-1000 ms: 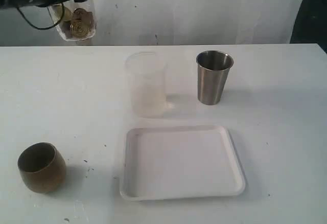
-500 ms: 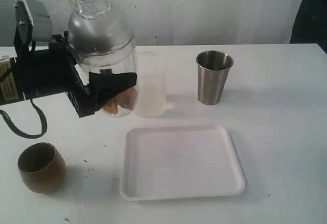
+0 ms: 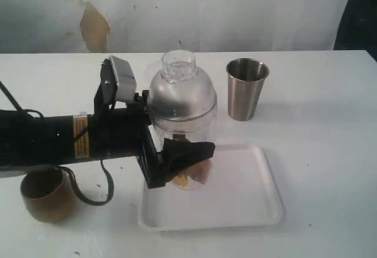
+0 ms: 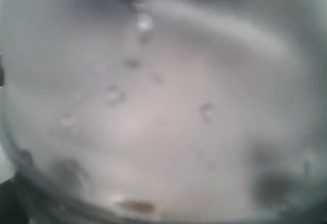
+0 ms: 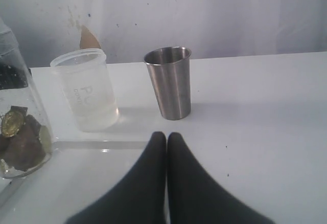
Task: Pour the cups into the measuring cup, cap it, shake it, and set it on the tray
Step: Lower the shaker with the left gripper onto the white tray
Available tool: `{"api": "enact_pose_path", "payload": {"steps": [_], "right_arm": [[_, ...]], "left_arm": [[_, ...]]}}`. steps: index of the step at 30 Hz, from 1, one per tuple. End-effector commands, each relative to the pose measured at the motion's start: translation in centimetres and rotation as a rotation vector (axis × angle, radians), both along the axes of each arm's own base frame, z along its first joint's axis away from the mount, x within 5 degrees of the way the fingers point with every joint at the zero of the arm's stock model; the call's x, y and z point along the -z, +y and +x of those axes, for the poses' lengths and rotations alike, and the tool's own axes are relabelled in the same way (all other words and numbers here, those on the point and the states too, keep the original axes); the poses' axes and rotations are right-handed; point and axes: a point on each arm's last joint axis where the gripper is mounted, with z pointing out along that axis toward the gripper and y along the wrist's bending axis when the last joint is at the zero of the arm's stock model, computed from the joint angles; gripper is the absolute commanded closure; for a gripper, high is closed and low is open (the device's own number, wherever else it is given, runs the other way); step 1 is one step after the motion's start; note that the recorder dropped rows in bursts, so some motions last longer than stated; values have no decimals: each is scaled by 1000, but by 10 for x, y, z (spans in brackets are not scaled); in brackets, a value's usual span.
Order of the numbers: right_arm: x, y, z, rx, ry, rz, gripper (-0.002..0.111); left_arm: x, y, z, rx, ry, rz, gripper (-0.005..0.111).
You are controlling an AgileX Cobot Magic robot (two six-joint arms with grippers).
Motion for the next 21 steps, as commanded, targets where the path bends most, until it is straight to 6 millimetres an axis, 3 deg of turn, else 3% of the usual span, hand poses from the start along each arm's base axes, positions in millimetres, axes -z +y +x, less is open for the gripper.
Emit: {"api": "enact_pose_path", "payload": {"steps": [1,7,16,19,21], "right_arm": [[2,0,0,2,-2,6,108],[2,0,0,2,-2,6,108],[2,0,0,2,-2,6,108],[2,0,0,2,-2,6,108],[2,0,0,2,-2,6,108]], "left_arm": [[7,-10,3,9,-19,-124,107],[33,-16,16,-6,-31,-18,107],[54,-25,32,-11,-13,8,107],[58,-26,33,-9,2,-8,97],[59,-26,33,-12,20,-11,82]]}}
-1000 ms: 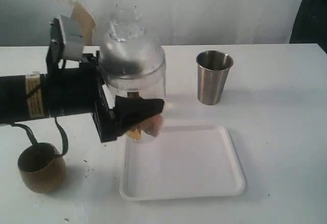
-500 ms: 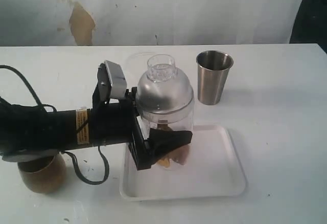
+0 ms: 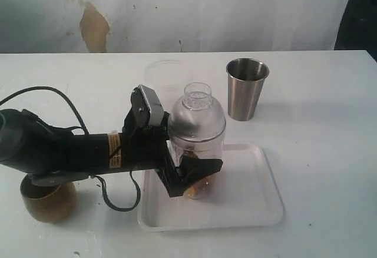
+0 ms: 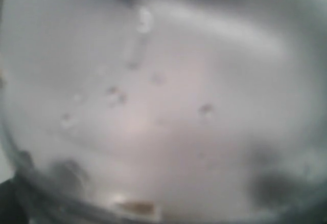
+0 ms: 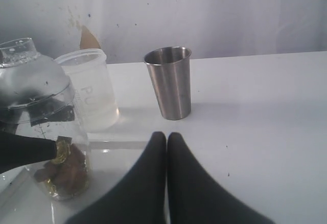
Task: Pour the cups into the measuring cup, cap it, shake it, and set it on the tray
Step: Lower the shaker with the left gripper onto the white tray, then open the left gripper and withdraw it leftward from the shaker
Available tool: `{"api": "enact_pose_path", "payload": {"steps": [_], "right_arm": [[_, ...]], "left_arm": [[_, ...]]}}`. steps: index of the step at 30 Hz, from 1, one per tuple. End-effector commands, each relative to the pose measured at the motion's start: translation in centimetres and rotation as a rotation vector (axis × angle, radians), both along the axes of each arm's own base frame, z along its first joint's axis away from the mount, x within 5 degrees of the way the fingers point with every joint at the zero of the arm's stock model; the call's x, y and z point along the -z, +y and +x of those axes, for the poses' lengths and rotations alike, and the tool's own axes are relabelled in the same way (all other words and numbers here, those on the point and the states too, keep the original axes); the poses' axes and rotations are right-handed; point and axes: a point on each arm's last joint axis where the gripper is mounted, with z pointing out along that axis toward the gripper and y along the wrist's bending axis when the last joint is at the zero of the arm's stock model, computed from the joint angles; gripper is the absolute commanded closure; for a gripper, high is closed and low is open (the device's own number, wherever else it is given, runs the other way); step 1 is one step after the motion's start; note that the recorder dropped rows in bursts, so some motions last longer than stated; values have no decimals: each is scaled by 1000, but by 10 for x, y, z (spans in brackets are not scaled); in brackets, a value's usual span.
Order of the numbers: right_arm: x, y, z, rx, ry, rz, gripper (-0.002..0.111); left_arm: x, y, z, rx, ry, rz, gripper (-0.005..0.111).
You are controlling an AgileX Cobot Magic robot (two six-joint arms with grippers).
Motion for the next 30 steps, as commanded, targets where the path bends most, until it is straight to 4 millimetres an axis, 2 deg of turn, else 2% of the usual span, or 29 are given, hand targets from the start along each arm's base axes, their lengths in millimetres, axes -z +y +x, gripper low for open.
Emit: {"api": "enact_pose_path", "payload": {"steps": [1,7,8,20,25,30], "right_arm": [[2,0,0,2,-3,2,108],[2,0,0,2,-3,2,108],[2,0,0,2,-3,2,108],[2,0,0,3,0,15,108],[2,0,0,3,0,15,108],[2,0,0,3,0,15,108]], "left_arm": [[-6,-3,2,-5,15,-71,75],[-10,-4,0,7,24,-106,10],[-9,-4,1,6,25,-98,3],[-4,2,-1,54,90,-46,2],[-2,16,2,69,193,-2,2],[-17,34,3,40,275,116,2]]}}
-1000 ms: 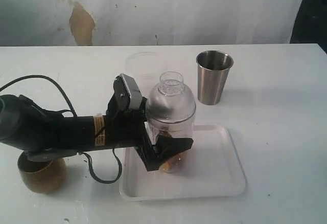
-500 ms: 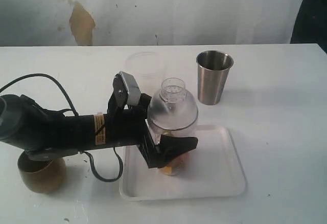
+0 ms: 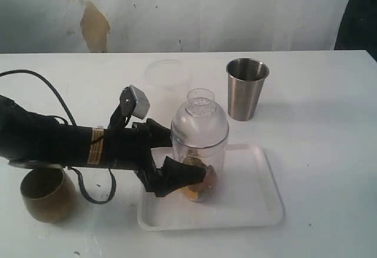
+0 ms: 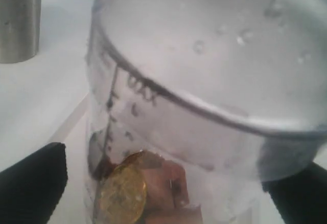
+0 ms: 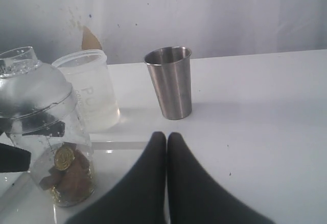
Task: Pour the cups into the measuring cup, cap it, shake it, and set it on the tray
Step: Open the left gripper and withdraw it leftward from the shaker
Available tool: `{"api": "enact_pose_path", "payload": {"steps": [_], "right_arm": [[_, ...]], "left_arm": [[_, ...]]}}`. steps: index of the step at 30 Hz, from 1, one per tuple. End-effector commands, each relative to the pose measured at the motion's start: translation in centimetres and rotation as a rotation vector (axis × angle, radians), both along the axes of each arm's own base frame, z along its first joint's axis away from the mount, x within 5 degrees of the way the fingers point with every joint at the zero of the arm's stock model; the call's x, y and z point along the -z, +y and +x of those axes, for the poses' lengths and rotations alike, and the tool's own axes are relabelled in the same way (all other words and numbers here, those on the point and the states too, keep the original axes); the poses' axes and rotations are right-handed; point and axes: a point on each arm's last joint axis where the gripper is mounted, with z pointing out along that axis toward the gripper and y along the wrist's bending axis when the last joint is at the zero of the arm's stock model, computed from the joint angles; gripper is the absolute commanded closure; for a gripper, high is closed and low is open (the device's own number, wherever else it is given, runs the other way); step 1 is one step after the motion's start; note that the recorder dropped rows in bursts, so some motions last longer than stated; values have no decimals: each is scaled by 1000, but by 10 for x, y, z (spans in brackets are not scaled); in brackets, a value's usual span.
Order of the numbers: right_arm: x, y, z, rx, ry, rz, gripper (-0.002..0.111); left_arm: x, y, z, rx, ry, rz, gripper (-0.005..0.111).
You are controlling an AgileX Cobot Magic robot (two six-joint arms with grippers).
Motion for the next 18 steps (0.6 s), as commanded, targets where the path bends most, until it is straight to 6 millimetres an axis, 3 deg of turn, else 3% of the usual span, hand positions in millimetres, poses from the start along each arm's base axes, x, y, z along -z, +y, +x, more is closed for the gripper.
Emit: {"api": "enact_pose_path", "payload": {"steps": [1,4,6,9,11,14,18], "right_arm": [[2,0,0,2,-2,5,108],[2,0,0,2,-2,5,108],[2,0,0,2,-2,5,108],[2,0,0,2,-2,5,108],[2,0,0,2,-2,5,108],[2,0,0,2,-2,5,108],[2,0,0,2,-2,5,108]], "left_arm": [[-22,12,-1,-26,81,41,2],[-25,19,-8,-73,189,145,3],[-21,33,-11,-198,221,262,13],[-29,53,-22,-371,210,351,57],[-46,61,-24,-449,162,344,104],[-74,79,-20,-695,100,320,107],[-88,98,-18,-916,89,335,107]]}}
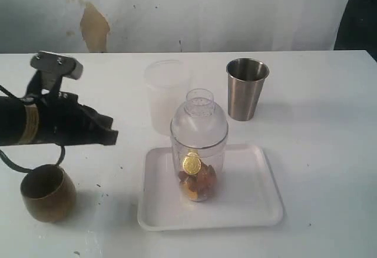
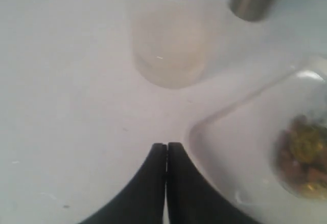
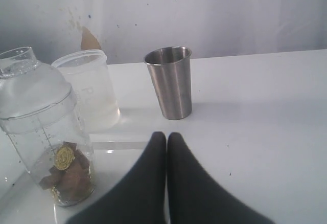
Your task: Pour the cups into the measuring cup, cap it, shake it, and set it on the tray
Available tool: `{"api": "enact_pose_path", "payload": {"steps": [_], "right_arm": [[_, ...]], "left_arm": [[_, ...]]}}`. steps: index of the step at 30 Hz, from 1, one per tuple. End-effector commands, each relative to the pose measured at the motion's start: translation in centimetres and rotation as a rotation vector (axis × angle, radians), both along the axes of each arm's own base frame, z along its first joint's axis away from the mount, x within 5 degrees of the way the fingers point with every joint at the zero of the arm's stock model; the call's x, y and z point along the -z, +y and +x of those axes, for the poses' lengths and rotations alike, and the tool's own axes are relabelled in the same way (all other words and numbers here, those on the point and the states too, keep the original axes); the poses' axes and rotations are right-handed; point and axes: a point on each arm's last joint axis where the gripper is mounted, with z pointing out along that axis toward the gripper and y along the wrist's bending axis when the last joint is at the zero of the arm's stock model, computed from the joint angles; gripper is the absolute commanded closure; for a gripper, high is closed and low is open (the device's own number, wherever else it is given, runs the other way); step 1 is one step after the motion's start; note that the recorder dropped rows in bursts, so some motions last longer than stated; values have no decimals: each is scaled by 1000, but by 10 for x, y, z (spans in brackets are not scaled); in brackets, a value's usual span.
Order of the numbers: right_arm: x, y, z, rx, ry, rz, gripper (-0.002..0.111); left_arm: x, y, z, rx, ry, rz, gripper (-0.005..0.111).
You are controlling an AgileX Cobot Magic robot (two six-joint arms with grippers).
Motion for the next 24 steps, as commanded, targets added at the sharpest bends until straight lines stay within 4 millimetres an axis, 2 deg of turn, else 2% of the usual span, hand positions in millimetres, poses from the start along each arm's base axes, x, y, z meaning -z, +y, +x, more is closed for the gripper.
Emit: {"api": "enact_pose_path", "payload": {"steps": [1,6,11,16,17,19,22,24], "right_arm": [[2,0,0,2,-2,3,108],[2,0,0,2,-2,3,108],[2,0,0,2,-2,3,108],[2,0,0,2,-2,3,108],[2,0,0,2,-2,3,108],[2,0,0,2,-2,3,108],[2,0,0,2,-2,3,108],[2,0,0,2,-2,3,108]], "left_arm": [[-14,23,1,-235,-27,13,107],[-36,54,1,-439,-54,-103,107],[-54,101,-5,-917,-132,-243,107],[-72,132,-19,-1193,-297,-128,107],[-77,135,-21,-1199,-349,-92,107],[-85,135,-22,-1103,-456,-4,107],[-81,121,-19,-874,-420,89,107],[-78,108,-11,-623,-410,291,107]]}}
